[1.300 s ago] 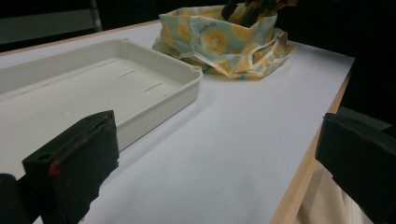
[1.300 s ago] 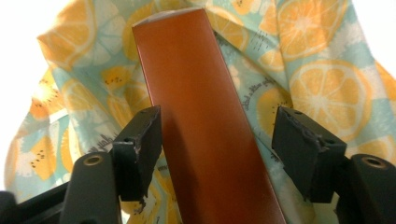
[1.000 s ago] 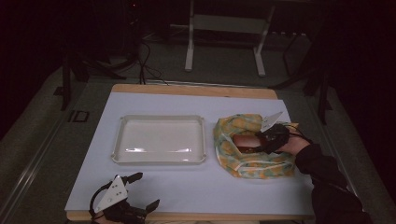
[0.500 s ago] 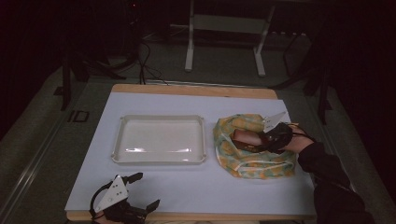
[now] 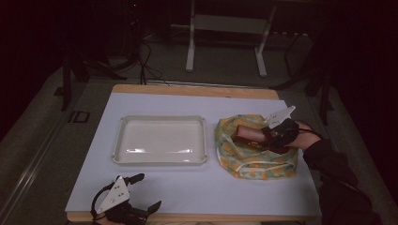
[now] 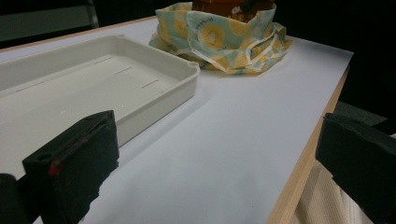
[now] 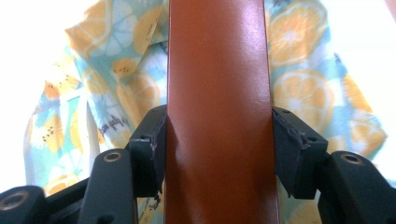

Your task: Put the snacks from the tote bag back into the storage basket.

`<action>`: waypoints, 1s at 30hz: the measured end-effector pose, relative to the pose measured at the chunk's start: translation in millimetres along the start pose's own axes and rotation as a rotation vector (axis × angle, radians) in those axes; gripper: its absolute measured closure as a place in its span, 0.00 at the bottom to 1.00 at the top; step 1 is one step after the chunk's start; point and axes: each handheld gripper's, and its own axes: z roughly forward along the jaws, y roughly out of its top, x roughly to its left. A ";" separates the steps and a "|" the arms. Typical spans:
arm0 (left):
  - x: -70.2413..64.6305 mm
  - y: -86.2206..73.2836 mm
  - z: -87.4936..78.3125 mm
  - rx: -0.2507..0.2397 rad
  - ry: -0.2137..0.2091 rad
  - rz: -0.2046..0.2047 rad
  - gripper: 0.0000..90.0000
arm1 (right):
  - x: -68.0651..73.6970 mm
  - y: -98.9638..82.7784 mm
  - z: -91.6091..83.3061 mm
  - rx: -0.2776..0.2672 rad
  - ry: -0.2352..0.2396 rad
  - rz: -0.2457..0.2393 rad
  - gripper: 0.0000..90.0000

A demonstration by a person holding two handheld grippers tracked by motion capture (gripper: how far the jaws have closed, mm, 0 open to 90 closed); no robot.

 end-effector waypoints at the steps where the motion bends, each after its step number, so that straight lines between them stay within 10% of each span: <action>1: -0.1 0.1 0.0 -0.001 0.000 -0.001 0.00 | 0.0 1.1 -1.4 -0.003 0.001 -0.003 0.47; 30: -0.5 0.3 -1.0 -0.003 -0.011 0.008 0.00 | -0.7 71.0 -41.4 -0.025 0.002 -0.096 0.47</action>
